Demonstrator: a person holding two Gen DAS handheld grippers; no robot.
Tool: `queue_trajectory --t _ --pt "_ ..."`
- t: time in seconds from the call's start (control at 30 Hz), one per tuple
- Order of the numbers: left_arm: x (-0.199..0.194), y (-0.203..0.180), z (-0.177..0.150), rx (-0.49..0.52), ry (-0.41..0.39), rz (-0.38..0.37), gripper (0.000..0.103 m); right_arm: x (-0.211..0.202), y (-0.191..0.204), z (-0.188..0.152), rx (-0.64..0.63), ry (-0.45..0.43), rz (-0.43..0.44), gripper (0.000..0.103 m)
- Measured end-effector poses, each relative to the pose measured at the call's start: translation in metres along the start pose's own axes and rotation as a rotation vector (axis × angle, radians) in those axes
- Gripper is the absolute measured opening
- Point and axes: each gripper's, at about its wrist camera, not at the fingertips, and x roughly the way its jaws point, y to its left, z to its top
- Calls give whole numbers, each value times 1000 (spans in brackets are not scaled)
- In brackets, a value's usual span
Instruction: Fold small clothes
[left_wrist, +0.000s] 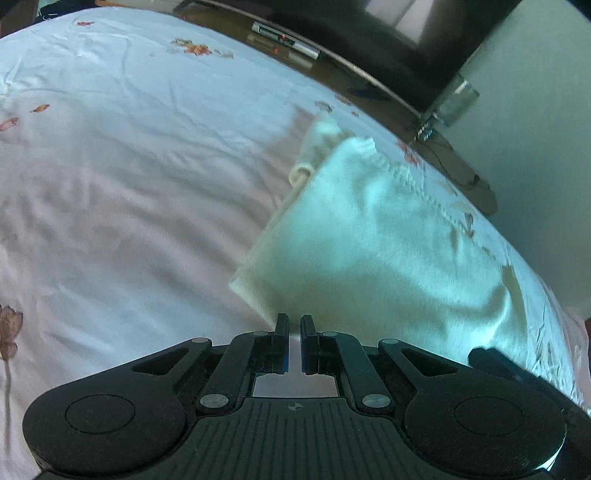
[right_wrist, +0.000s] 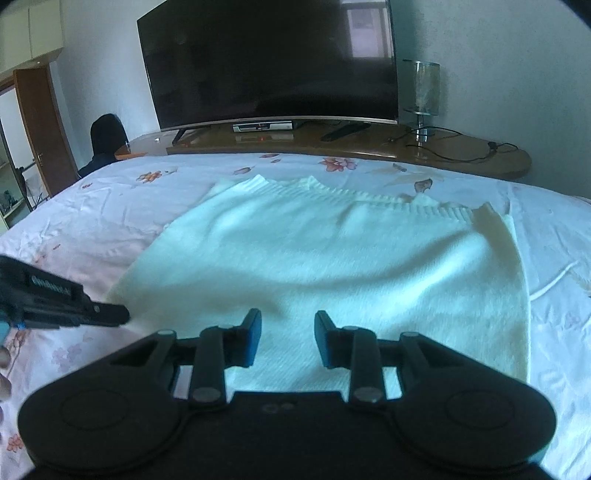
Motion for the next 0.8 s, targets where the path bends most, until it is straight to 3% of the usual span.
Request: queue_trajectory --t 0.17,0.23,0.3,0.37,0.43,0.53,0.6,0.63,0.67,0.73,0.8 --pt "-3 -4 1 11 20 40 4 -5 2 0 4 -9 4 32" --pt "-11 -9 -3 67 -42 50 4 -5 2 -1 5 -7 4 32" --pt "-19 -6 -4 62 -105 39 1 -5 2 -2 8 -4 6 32" --pt "-22 -9 -2 96 -138 77 0 -4 2 -3 6 -2 3 32" --pt "-23 -7 1 82 -126 37 1 -4 1 -3 10 -3 2 32" --pt "-18 -8 3 73 -63 55 4 -3 0 -3 14 -7 7 32" --pt "-11 -3 4 -5 4 83 40 -2 -1 -2 20 -10 11 32" --pt "-11 1 3 -48 9 62 69 -1 -2 -1 21 -12 12 32" --pt "-15 6 0 -97 -21 9 86 -1 -2 1 21 -14 14 32" --pt "-28 12 -10 -194 -118 -32 95 1 -2 4 20 -20 19 32" --pt "-30 15 -15 -229 -166 -72 98 3 -2 5 15 -23 23 32"
